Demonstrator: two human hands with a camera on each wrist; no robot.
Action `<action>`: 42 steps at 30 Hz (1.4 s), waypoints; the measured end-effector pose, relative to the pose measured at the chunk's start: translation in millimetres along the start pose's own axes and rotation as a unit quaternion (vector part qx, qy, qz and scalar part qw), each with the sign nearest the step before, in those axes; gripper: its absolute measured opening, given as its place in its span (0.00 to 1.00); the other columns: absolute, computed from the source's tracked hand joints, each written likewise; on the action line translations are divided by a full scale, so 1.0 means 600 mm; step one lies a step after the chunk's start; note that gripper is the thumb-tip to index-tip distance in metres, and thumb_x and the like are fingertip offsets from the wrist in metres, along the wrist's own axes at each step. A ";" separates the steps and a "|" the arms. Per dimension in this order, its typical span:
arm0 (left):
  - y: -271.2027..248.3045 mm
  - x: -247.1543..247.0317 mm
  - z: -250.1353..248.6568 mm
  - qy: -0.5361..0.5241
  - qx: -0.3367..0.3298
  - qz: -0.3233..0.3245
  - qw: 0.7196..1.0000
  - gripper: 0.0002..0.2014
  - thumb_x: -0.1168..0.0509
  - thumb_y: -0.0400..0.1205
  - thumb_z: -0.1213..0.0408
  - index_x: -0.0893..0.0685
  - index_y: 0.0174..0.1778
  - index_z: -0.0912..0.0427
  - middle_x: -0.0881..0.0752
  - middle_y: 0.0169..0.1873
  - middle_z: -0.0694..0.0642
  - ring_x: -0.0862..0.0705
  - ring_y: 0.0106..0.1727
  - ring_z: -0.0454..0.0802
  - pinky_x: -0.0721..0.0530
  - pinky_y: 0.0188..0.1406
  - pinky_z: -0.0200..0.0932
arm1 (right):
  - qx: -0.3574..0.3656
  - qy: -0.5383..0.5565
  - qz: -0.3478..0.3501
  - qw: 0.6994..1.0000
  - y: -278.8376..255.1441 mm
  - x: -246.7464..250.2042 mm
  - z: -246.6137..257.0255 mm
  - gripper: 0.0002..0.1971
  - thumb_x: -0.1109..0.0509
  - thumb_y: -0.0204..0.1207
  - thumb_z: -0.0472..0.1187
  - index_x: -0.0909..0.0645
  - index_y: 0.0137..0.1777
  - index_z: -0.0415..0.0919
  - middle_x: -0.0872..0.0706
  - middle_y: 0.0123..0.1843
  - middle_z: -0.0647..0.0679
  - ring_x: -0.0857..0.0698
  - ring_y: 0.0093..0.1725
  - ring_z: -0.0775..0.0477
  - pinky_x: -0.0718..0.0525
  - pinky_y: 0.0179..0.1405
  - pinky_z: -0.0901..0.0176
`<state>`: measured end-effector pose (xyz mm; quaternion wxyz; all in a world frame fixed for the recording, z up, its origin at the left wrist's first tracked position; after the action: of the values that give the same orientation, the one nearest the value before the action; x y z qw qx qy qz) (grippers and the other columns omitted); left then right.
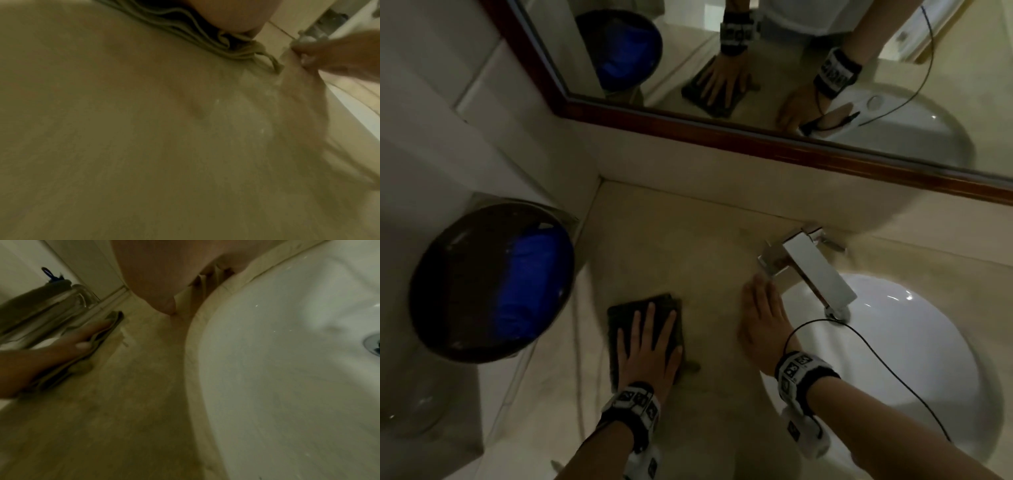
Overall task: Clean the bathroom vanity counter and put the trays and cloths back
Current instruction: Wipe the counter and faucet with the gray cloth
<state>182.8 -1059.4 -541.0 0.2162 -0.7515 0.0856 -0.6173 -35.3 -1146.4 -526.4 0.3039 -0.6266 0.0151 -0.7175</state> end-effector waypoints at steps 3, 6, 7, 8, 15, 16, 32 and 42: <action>0.073 0.036 0.014 -0.004 0.017 -0.023 1.000 0.32 0.62 0.82 0.36 0.55 0.83 0.38 0.53 0.84 0.51 0.52 0.83 0.56 0.56 0.79 0.61 | -0.004 -0.001 0.002 1.000 0.000 -0.009 -0.004 0.40 0.51 0.77 0.54 0.56 0.84 0.34 0.58 0.85 0.33 0.59 0.82 0.27 0.52 0.80 0.37; 0.171 0.078 0.029 -0.014 0.050 -0.037 0.998 0.31 0.65 0.82 0.36 0.66 0.80 0.34 0.65 0.83 0.48 0.62 0.84 0.53 0.65 0.80 0.60 | -0.009 0.007 -0.007 1.000 -0.001 -0.010 -0.004 0.40 0.49 0.77 0.53 0.57 0.85 0.35 0.60 0.85 0.34 0.59 0.82 0.27 0.50 0.80 0.37; 0.204 0.091 0.030 -0.019 0.066 -0.032 0.997 0.31 0.62 0.83 0.37 0.68 0.80 0.35 0.67 0.83 0.49 0.64 0.83 0.53 0.65 0.80 0.60 | -0.009 0.014 -0.016 1.000 -0.001 -0.011 -0.005 0.40 0.48 0.78 0.53 0.57 0.85 0.35 0.59 0.85 0.34 0.59 0.83 0.28 0.51 0.80 0.38; 0.233 0.105 0.031 -0.023 0.083 -0.028 0.996 0.32 0.60 0.84 0.38 0.69 0.80 0.36 0.68 0.83 0.49 0.66 0.83 0.53 0.65 0.80 0.61 | -0.009 0.015 -0.023 1.000 -0.001 -0.010 -0.004 0.40 0.47 0.78 0.53 0.58 0.84 0.35 0.60 0.85 0.34 0.60 0.83 0.29 0.52 0.79 0.38; 0.348 0.174 0.031 -0.073 0.156 -0.055 0.983 0.32 0.58 0.85 0.40 0.67 0.81 0.38 0.66 0.83 0.51 0.64 0.84 0.54 0.63 0.80 0.63 | -0.002 0.011 -0.046 0.999 -0.003 -0.007 -0.002 0.42 0.39 0.77 0.50 0.54 0.84 0.33 0.56 0.85 0.32 0.56 0.83 0.27 0.48 0.81 0.36; 0.353 0.177 0.031 -0.076 0.157 -0.058 0.983 0.32 0.57 0.85 0.40 0.66 0.82 0.38 0.66 0.83 0.51 0.64 0.84 0.54 0.63 0.80 0.63 | -0.002 0.006 -0.046 0.999 -0.004 -0.006 -0.002 0.41 0.40 0.78 0.50 0.54 0.84 0.33 0.55 0.85 0.32 0.56 0.83 0.27 0.48 0.80 0.36; -0.109 -0.039 0.117 -0.046 0.095 -0.028 0.994 0.32 0.70 0.81 0.34 0.62 0.82 0.37 0.55 0.84 0.51 0.54 0.84 0.55 0.57 0.80 0.64 | 0.008 0.005 0.053 0.999 -0.052 0.003 0.056 0.37 0.44 0.82 0.43 0.59 0.84 0.32 0.59 0.84 0.31 0.57 0.83 0.29 0.62 0.81 0.44; 0.042 0.043 0.191 -0.044 0.087 -0.088 0.991 0.32 0.64 0.80 0.35 0.61 0.81 0.34 0.58 0.84 0.50 0.56 0.84 0.54 0.59 0.80 0.63 | 0.023 -0.014 0.019 0.999 -0.113 -0.072 0.097 0.33 0.57 0.82 0.50 0.58 0.85 0.37 0.59 0.86 0.38 0.56 0.84 0.35 0.58 0.80 0.47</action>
<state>302.9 -1067.2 -545.5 0.2286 -0.7608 -0.0444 -0.6058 -9.6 -1050.8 -525.5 0.3318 -0.6291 0.0064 -0.7029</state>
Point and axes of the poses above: each hand's wrist, its own y-axis towards the middle knuckle, its own x-axis out of the back of the hand, z = x × y, the point moved 7 cm from there along y, towards the middle knuckle
